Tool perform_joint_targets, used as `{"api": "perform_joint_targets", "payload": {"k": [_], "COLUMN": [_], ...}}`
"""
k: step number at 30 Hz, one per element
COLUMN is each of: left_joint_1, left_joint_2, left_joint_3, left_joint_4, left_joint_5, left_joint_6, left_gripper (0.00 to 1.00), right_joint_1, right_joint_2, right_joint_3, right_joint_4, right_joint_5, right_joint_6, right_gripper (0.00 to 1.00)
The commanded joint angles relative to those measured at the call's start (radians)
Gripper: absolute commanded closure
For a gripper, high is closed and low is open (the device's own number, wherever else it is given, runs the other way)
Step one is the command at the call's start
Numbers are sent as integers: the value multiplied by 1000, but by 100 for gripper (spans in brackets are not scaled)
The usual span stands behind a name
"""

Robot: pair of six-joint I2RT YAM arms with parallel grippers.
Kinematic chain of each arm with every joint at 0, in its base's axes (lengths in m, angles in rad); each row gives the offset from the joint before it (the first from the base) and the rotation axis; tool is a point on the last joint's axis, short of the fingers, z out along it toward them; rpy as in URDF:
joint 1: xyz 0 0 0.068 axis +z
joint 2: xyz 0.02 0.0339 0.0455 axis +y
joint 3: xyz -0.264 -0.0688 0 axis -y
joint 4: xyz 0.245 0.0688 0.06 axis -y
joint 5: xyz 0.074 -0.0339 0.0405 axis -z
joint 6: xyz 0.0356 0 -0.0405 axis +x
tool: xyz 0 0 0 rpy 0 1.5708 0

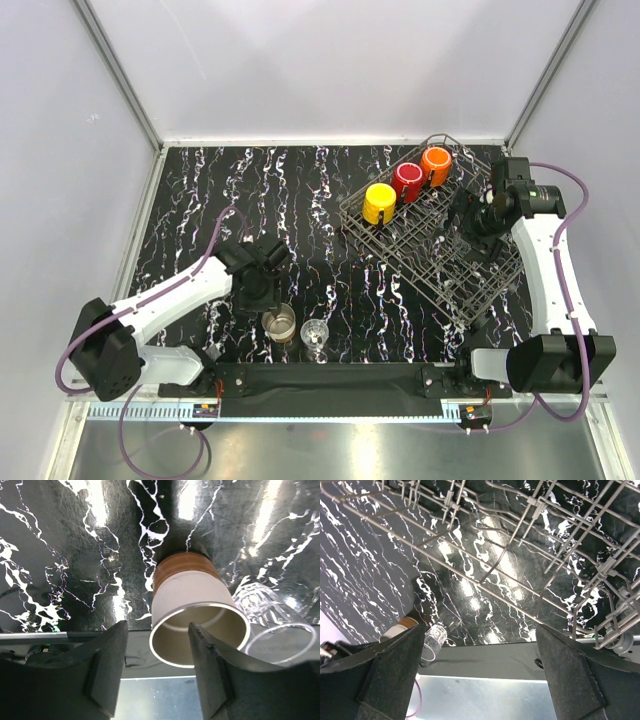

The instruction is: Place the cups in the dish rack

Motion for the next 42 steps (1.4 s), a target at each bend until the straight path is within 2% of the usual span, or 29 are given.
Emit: {"api": "perform_joint_targets", "payload": {"k": [1, 5, 8, 14, 19, 21, 22, 28, 34, 38, 42], "left_joint_1": [-1, -1, 0, 0, 0, 2, 3, 40, 103, 156, 215], "left_joint_2": [-2, 4, 6, -2, -10, -16, -19, -19, 12, 30, 39], "left_joint_3": [-31, -54, -74, -102, -85, -58, -41, 166, 396, 533, 556], "left_joint_4": [45, 73, 85, 102, 91, 70, 59, -31, -33, 48, 166], "left_joint_5": [16, 29, 40, 48, 28, 0, -9, -67, -11, 151, 322], "left_joint_6": [-12, -4, -1, -1, -2, -5, -7, -4, -5, -22, -61], "left_gripper": [46, 56, 58, 68, 86, 98, 100, 100, 100, 100, 100], "right_joint_1": [9, 9, 9, 9, 9, 9, 9, 9, 9, 9, 9], "right_joint_2": [-33, -36, -49, -55, -59, -53, -49, -56, -70, -88, -99], "right_joint_3": [31, 21, 19, 25, 28, 36, 42, 47, 45, 53, 62], "right_joint_4": [13, 19, 27, 28, 32, 27, 22, 22, 36, 58, 73], "right_joint_5": [-54, -91, -109, -112, -123, -132, -137, -167, -220, -262, -284], "right_joint_6": [-40, -45, -48, -53, -51, -50, -51, -53, -33, 16, 36], "right_gripper": [0, 0, 0, 0, 0, 0, 0, 0, 0, 0, 0]}}
